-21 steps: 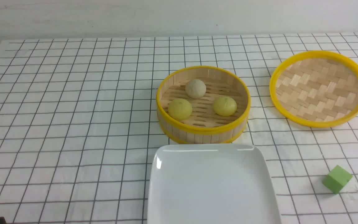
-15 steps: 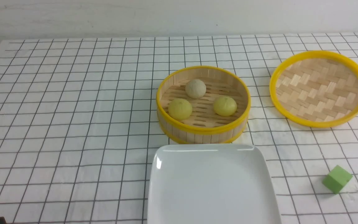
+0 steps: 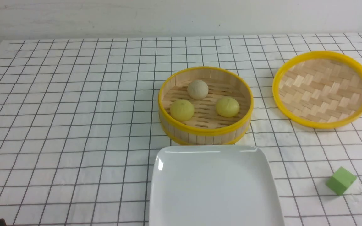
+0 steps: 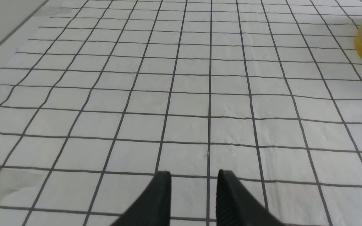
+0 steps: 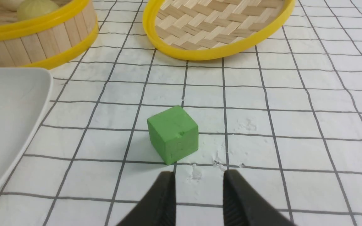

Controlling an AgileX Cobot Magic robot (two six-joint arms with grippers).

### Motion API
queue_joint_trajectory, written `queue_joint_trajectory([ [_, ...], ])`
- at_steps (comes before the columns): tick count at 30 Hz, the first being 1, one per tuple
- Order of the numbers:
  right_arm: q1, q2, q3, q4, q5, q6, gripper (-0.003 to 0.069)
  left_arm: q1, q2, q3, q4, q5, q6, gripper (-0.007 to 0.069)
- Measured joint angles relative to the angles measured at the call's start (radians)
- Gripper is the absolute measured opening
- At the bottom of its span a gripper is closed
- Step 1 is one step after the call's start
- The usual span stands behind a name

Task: Put the steamed buns into the plate on the white-black tablecloth.
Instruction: 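Reach toward a bun in the bamboo steamer with the right gripper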

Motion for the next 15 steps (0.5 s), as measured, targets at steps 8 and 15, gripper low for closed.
queue_joint_trajectory([
  [8,0.000,0.000,0.000,0.000,0.000,0.000,0.0239,0.000,0.000,0.000,0.000,0.000,0.000,0.0241],
  [15,0.000,0.000,0.000,0.006,0.000,0.000,0.0239,0.000,0.000,0.000,-0.036,0.000,-0.030,0.0241],
])
